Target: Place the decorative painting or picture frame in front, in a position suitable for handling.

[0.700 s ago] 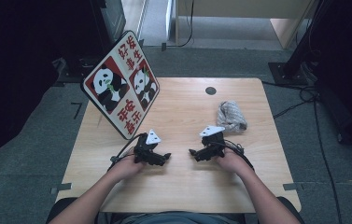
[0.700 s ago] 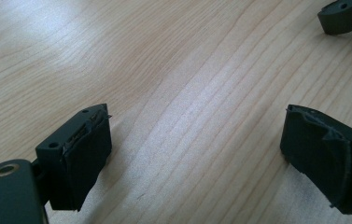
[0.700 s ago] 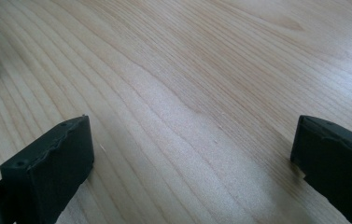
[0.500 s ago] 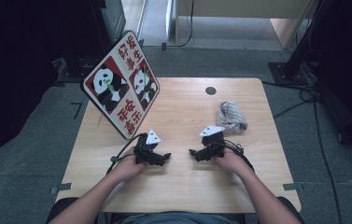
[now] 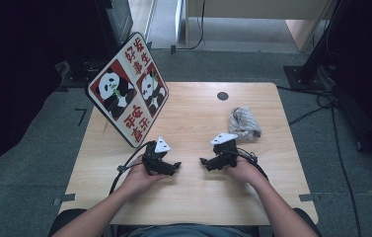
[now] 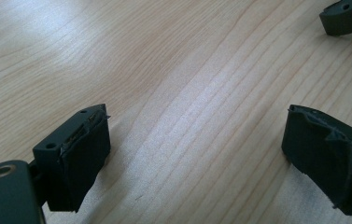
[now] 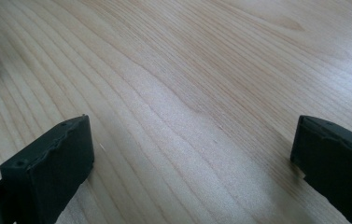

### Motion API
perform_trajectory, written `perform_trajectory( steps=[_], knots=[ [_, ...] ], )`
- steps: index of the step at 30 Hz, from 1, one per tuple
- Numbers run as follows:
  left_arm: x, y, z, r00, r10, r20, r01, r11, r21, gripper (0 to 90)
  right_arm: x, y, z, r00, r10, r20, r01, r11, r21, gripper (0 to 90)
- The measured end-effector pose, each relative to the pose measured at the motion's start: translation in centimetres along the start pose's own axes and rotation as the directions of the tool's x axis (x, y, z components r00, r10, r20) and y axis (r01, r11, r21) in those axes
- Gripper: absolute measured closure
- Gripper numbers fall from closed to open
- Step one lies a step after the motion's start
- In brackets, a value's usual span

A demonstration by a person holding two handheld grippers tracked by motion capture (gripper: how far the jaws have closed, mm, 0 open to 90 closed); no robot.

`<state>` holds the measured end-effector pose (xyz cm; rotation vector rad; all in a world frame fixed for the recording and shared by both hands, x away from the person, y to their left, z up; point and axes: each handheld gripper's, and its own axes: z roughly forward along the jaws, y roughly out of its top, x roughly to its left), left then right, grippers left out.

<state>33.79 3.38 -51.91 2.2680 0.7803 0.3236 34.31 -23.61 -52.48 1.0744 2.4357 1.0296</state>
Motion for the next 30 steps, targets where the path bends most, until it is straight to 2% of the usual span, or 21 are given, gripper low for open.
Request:
perform_trajectory(
  steps=[20, 24, 30],
  knots=[
    [0.06, 0.11, 0.09, 0.9999, 0.009, 0.005, -0.009, 1.0000, 0.003, 7.2, 0.00, 0.00, 0.00, 1.0000, 0.001, 0.000, -0.001, 1.000, 0.000, 0.0],
    [0.02, 0.32, 0.12, 1.0000, 0.008, 0.001, -0.008, 0.9998, 0.017, 7.4, -0.01, 0.00, 0.00, 1.0000, 0.001, -0.001, -0.001, 1.000, -0.001, 0.0],
    [0.14, 0.36, 0.10, 0.9993, 0.026, 0.025, -0.026, 0.9994, 0.021, 7.4, -0.18, 0.08, 0.09, 0.9997, -0.020, -0.011, 0.020, 1.000, -0.001, 0.0]
  ],
)
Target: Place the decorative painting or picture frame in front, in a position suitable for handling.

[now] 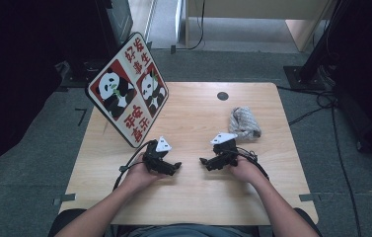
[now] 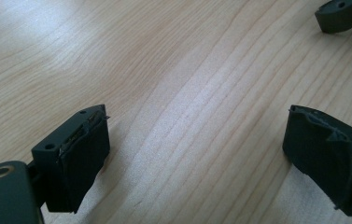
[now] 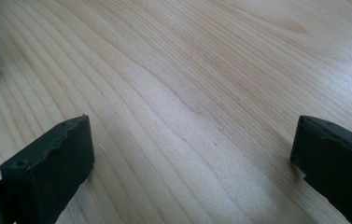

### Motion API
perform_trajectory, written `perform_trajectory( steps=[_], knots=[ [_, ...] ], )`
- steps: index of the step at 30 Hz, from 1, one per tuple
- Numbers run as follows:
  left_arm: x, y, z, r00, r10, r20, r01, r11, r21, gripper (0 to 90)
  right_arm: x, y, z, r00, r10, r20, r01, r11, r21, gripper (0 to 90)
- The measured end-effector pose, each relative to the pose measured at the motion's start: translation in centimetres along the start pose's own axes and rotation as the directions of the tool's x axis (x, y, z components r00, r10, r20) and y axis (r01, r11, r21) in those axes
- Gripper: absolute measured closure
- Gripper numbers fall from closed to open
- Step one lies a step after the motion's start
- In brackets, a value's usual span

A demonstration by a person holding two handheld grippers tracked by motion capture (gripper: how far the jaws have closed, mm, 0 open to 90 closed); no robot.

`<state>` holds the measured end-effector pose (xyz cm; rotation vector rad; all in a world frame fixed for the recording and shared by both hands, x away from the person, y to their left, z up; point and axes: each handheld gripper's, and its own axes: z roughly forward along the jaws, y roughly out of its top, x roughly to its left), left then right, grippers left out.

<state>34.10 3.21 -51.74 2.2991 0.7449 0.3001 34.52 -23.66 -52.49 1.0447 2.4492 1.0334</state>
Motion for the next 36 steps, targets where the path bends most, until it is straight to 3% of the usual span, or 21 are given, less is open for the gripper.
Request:
perform_trajectory(
  steps=[3, 6, 8, 9, 14, 15, 17, 20, 28, 30, 36],
  knots=[
    [-0.1, 0.2, -0.2, 0.9999, 0.011, 0.010, -0.011, 0.9999, 0.002, 14.1, 0.0, 0.0, 0.0, 1.0000, 0.000, -0.002, 0.000, 1.000, -0.001, 0.0],
    [-0.1, 0.5, -0.2, 0.9996, 0.023, 0.016, -0.024, 0.9994, 0.027, 14.1, 0.0, 0.0, 0.0, 1.0000, 0.000, -0.002, 0.000, 1.000, -0.001, 0.0],
    [0.0, 0.6, -0.2, 0.9995, 0.010, 0.031, -0.011, 0.9992, 0.038, 13.9, 0.0, 0.0, 0.0, 1.0000, 0.000, -0.002, 0.000, 1.000, -0.001, 0.0],
    [0.1, 0.8, -0.4, 0.9982, 0.000, 0.059, -0.003, 0.9992, 0.041, 14.3, 0.0, 0.0, 0.0, 1.0000, 0.000, -0.002, 0.000, 1.000, -0.001, 0.0],
    [0.2, 1.1, -0.8, 0.9955, -0.002, 0.095, -0.001, 0.9996, 0.030, 14.3, 0.0, 0.0, 0.0, 1.0000, 0.000, -0.002, 0.000, 1.000, -0.001, 0.0],
    [0.4, 1.2, -1.0, 0.9926, -0.015, 0.120, 0.012, 0.9996, 0.026, 14.4, 0.0, 0.0, 0.0, 1.0000, 0.000, -0.002, 0.000, 1.000, -0.001, 0.0],
    [0.4, 1.3, -1.3, 0.9911, -0.003, 0.133, -0.002, 0.9995, 0.032, 15.3, 0.0, 0.0, 0.0, 1.0000, 0.000, -0.002, 0.000, 1.000, -0.001, 0.0],
    [0.4, 1.5, -1.7, 0.9900, 0.007, 0.141, -0.011, 0.9995, 0.030, 15.3, 0.0, 0.0, 0.0, 1.0000, 0.000, -0.002, 0.000, 1.000, -0.001, 0.0],
    [1.1, 1.9, -3.2, 0.9858, -0.037, 0.164, 0.036, 0.9993, 0.011, 15.6, 0.0, 0.0, 0.0, 1.0000, -0.001, -0.001, 0.001, 1.000, 0.000, 0.0],
    [1.3, 1.9, -3.5, 0.9854, -0.040, 0.166, 0.037, 0.9991, 0.022, 22.5, 0.0, 0.0, 0.0, 1.0000, -0.001, -0.001, 0.001, 1.000, 0.000, 0.0],
    [2.1, 1.9, -4.5, 0.9835, -0.057, 0.172, 0.056, 0.9984, 0.010, 22.3, 0.0, 0.0, 0.0, 1.0000, 0.000, 0.000, 0.000, 1.000, 0.000, 0.0]
  ],
)
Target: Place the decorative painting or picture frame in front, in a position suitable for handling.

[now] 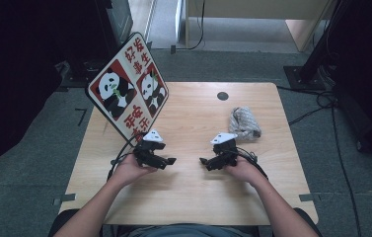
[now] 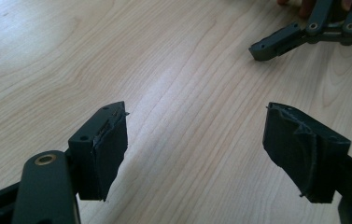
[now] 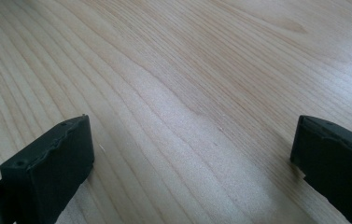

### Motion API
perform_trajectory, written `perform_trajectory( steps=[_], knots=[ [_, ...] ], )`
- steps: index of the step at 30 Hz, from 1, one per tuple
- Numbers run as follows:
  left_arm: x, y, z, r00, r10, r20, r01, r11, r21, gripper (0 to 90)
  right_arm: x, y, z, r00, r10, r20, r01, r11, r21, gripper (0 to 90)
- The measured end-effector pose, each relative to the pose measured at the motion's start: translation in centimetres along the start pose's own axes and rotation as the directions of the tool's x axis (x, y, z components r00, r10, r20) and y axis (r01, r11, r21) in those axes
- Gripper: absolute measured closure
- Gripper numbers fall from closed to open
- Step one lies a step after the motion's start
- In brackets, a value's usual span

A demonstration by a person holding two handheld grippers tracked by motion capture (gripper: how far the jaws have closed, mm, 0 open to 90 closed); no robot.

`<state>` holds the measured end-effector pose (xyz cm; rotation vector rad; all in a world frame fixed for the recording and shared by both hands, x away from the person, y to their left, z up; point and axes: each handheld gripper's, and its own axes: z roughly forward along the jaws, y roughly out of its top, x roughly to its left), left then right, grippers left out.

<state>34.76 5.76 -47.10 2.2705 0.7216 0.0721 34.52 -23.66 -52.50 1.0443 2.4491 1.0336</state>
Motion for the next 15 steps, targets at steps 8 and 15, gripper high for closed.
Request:
perform_trajectory(
  steps=[8, 15],
  knots=[
    [0.5, 0.0, -1.5, 1.0000, 0.001, -0.007, -0.002, 0.9993, -0.037, 23.0, 0.0, 0.0, 0.0, 1.0000, 0.003, 0.002, -0.003, 1.000, 0.001, 0.0],
    [0.9, -0.1, -2.7, 0.9999, -0.005, -0.015, 0.004, 0.9986, -0.052, 24.7, 0.0, 0.0, 0.0, 1.0000, 0.004, 0.002, -0.004, 1.000, 0.001, 0.0]
  ],
)
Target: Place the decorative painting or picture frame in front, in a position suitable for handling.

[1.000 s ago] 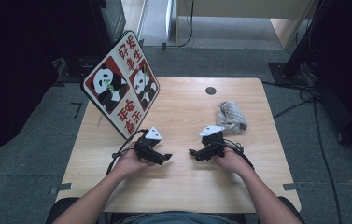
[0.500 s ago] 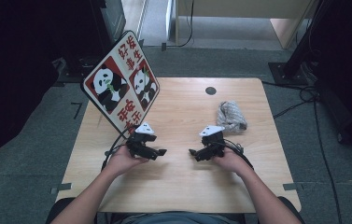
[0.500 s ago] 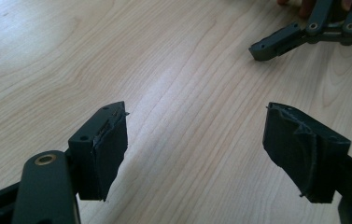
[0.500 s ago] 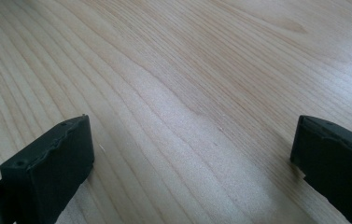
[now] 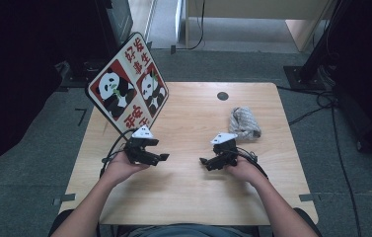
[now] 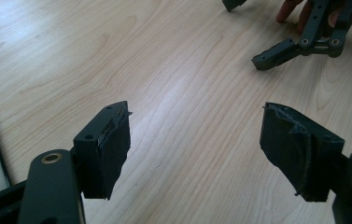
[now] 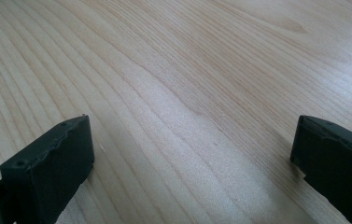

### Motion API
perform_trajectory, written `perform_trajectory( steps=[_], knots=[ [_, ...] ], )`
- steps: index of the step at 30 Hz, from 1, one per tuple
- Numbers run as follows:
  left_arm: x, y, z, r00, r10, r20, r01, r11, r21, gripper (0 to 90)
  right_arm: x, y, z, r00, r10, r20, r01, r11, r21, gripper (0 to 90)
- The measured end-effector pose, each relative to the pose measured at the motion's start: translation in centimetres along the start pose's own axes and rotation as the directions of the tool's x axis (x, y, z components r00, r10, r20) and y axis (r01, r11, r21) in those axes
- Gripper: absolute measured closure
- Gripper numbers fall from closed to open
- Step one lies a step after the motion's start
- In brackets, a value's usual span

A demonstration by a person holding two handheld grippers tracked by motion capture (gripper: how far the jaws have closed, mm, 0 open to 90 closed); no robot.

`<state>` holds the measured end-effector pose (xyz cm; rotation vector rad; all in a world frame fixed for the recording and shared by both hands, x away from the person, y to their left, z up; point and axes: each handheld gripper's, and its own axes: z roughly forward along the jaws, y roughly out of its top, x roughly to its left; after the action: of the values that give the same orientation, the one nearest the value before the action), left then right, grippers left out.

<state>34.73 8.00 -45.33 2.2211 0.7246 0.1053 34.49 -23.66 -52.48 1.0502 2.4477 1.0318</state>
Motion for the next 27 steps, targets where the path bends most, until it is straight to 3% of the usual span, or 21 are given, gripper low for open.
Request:
perform_trajectory(
  steps=[12, 27],
  knots=[
    [0.5, -0.4, -1.5, 0.9995, 0.003, -0.031, -0.003, 0.9999, -0.011, 26.1, -0.1, 0.0, 0.1, 0.9999, -0.008, -0.007, 0.008, 1.000, -0.001, 0.0],
    [1.2, -1.6, -3.7, 0.9974, -0.040, -0.060, 0.037, 0.9983, -0.045, 29.2, -0.5, 0.4, 0.4, 0.9994, -0.023, -0.026, 0.023, 1.000, 0.000, 0.0]
  ],
)
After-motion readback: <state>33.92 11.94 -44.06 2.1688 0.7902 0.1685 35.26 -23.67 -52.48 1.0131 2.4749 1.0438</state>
